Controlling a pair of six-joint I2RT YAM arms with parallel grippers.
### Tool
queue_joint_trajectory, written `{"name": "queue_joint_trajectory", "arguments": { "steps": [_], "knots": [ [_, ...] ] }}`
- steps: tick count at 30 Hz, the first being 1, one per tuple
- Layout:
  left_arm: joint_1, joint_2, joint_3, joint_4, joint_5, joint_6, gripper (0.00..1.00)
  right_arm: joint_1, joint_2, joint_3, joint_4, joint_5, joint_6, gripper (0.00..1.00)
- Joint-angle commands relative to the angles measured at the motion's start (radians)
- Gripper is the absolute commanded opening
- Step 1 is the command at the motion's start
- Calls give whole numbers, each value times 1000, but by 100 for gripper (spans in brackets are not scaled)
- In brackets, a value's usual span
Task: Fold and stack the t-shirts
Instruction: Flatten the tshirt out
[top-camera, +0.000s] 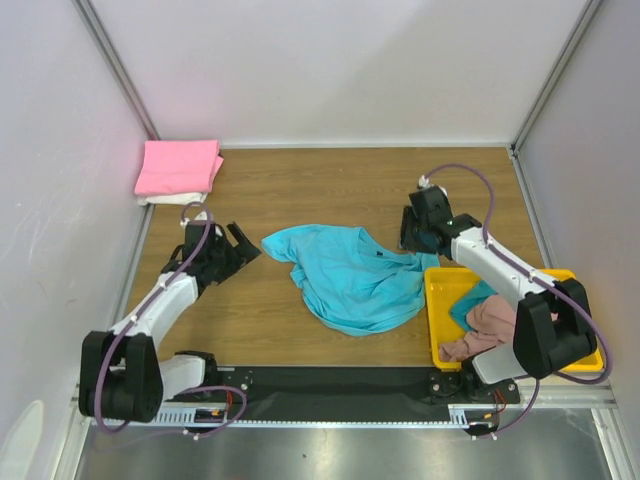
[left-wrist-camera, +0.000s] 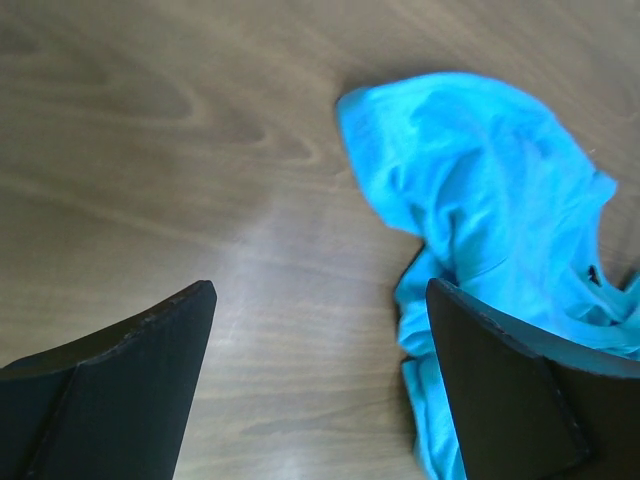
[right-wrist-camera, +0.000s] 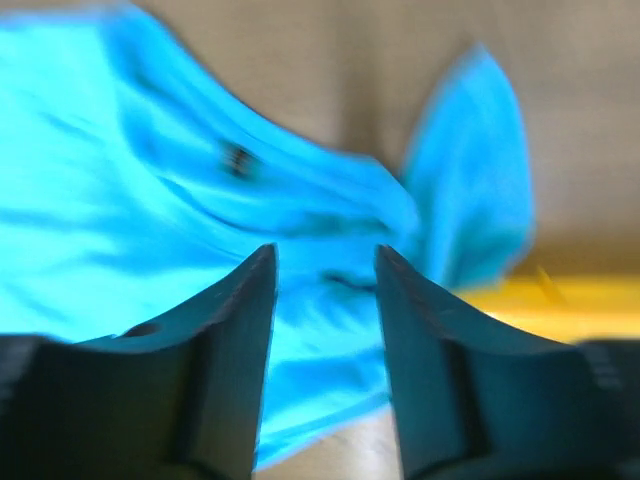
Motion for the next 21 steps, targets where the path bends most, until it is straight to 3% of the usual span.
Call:
{"name": "queue_joint_trajectory", "arguments": {
  "steps": [1, 11, 15, 21],
  "knots": [
    [7, 57, 71, 152, 51, 33, 92, 4, -8, 125, 86, -103, -43, 52],
    [-8, 294, 144, 317, 71, 51, 80, 93, 262, 307, 203, -170, 15, 60],
    [-16, 315, 138, 390, 73, 45, 74, 102, 310, 301, 259, -178, 98, 60],
    [-37, 397, 180, 414, 64, 48, 73, 104, 345, 266, 342, -175, 158, 59]
  ]
}}
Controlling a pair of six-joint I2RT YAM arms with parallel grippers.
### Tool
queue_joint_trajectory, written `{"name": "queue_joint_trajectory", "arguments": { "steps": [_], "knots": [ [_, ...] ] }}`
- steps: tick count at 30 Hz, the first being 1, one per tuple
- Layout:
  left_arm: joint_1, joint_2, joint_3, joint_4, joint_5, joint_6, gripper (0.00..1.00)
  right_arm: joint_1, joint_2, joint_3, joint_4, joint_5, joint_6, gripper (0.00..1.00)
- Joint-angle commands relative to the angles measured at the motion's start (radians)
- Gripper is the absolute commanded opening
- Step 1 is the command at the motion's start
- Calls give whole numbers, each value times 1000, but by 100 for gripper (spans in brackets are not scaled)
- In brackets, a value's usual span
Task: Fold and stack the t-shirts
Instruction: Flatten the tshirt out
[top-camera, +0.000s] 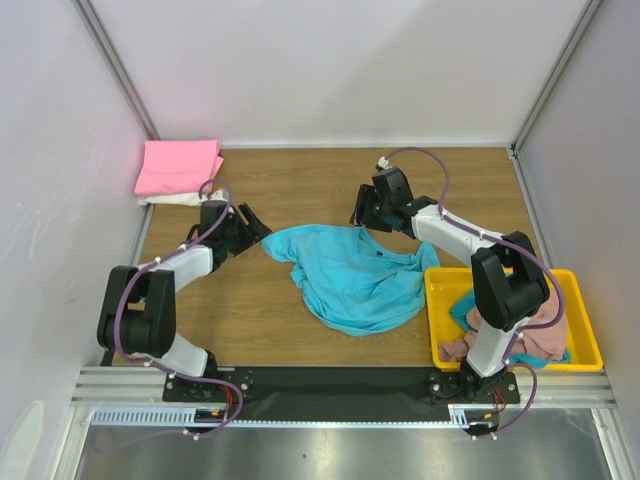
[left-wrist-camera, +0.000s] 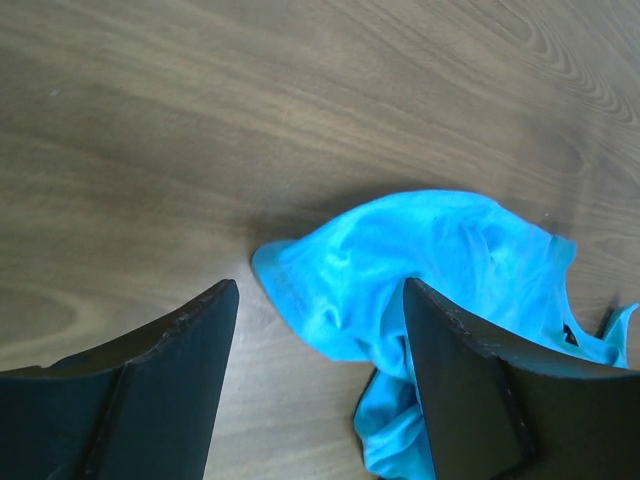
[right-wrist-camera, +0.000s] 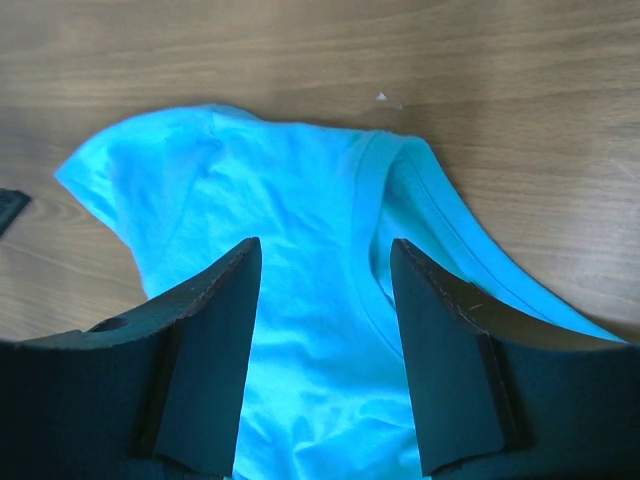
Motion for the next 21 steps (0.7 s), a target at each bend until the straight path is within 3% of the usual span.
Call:
{"name": "queue_joint_trajectory", "arguments": {
  "steps": [1, 19, 21],
  "knots": [
    [-17, 52, 58, 63, 6, 12, 72, -4, 11, -5, 108, 2, 66, 59],
    [-75, 222, 143, 83, 10, 41, 65, -6, 140, 32, 114, 16, 73, 55],
    [-78, 239, 150, 85, 10, 44, 61, -6, 159, 40, 120, 13, 76, 55]
  ]
}}
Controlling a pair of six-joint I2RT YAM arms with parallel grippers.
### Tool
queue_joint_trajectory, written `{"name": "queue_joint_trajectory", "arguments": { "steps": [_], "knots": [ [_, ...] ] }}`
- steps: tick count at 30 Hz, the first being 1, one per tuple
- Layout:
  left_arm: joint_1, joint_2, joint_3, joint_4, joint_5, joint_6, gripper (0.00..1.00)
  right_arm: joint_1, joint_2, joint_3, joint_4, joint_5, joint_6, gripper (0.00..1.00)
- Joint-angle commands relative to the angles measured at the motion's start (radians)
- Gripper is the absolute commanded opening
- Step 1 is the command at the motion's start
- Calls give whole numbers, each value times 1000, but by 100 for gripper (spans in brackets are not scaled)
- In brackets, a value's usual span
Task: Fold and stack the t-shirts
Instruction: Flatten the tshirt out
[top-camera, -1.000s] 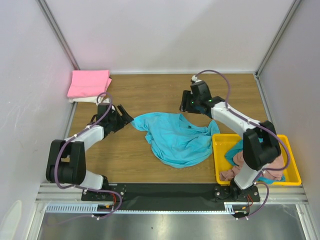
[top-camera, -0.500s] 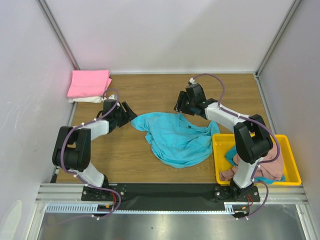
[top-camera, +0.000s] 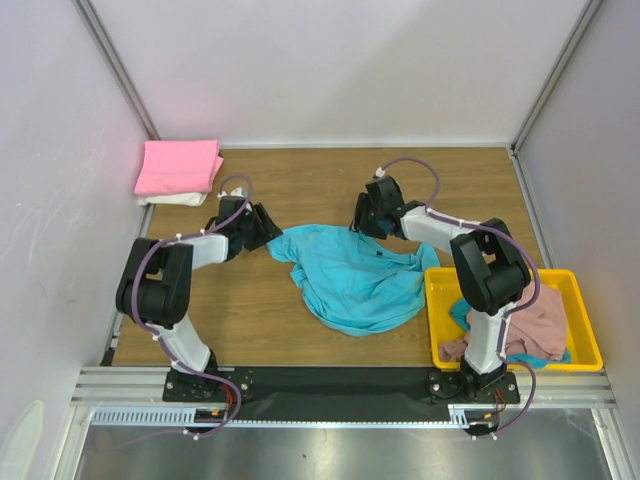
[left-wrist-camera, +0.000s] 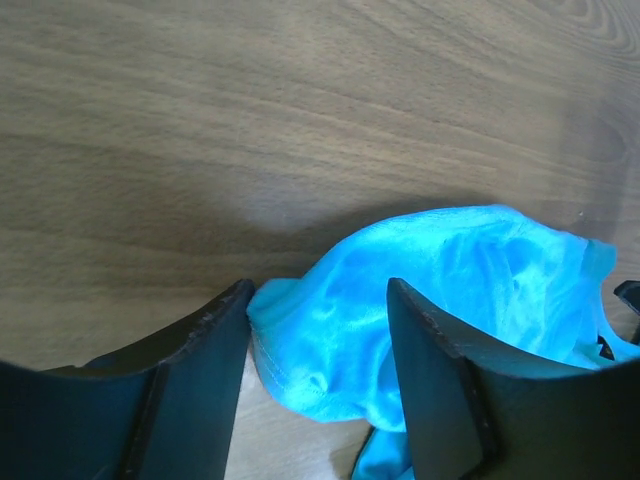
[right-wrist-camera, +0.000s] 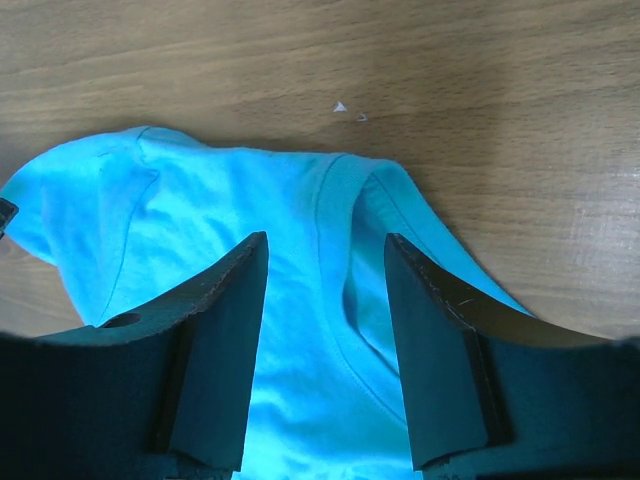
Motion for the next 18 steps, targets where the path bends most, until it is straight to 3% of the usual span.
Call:
{"name": "queue_joint_trajectory", "arguments": {
  "steps": [1, 6, 11, 15, 16, 18],
  "knots": [
    [-10, 27, 41, 40, 11, 31, 59, -1, 29, 46, 36, 1, 14, 55],
    [-10, 35, 48, 47, 14, 40, 42, -2, 62, 58, 45, -31, 18, 53],
    [-11, 27, 88, 35, -13, 87, 22, -4, 89, 74, 51, -48, 26, 43],
    [-11, 24, 143, -19, -47, 148, 0, -5, 76, 74, 71, -30, 26, 18],
    [-11, 21, 153, -19, -48, 156, 0, -7, 72, 75, 74, -27, 22, 8],
    [-11, 7, 180, -25, -45, 181, 0, -17, 53, 77, 79, -19, 20, 0]
  ]
}}
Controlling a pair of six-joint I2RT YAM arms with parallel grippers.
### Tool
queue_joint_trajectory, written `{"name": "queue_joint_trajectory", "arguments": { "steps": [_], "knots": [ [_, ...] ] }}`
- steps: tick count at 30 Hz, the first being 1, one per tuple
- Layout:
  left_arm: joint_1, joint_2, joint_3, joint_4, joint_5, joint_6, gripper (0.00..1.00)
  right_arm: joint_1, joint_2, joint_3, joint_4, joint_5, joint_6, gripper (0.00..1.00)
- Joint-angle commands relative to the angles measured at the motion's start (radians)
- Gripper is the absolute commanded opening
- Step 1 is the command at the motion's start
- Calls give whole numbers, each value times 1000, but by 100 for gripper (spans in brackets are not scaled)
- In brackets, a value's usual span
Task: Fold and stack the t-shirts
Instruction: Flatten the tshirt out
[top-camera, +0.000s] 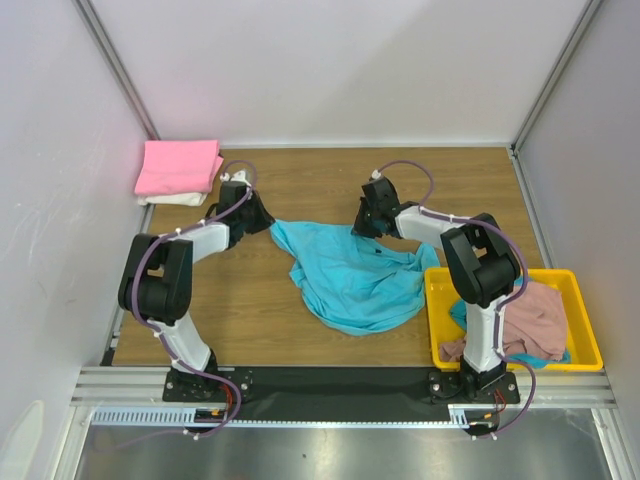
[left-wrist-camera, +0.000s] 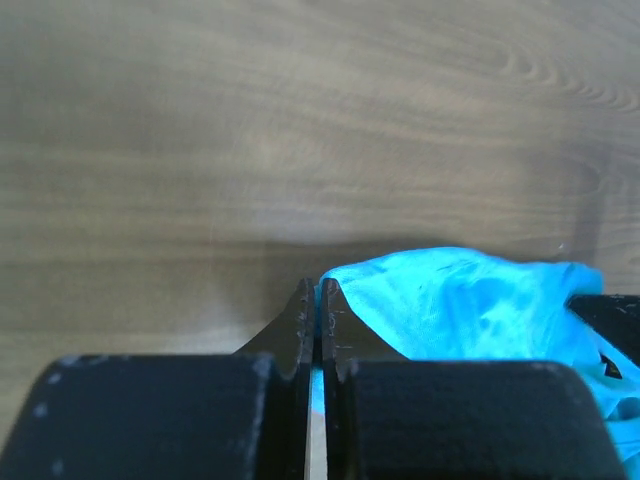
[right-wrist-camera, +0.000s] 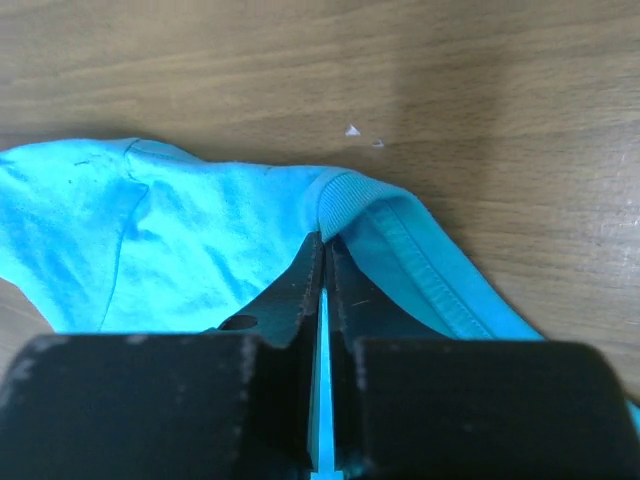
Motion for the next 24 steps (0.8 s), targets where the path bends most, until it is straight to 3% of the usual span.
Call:
{"name": "queue_joint_trajectory", "arguments": {
  "steps": [1, 8, 15, 21, 24],
  "knots": [
    [-5, -27, 75, -12, -18, 86, 0, -20, -37, 45, 42, 15, 3, 0],
    [-5, -36, 314, -95, 8, 184, 1, -101, -177, 6, 47, 23, -14, 0],
    [-70, 100, 498, -71, 129, 157, 2, -218, -301, -108, 42, 52, -36, 0],
    [-223, 269, 690, -86, 31, 158, 4, -319, -364, -220, 39, 52, -43, 0],
    [-274, 407, 865, -163, -46, 172, 8, -365, -376, -260, 27, 67, -48, 0]
  ]
}}
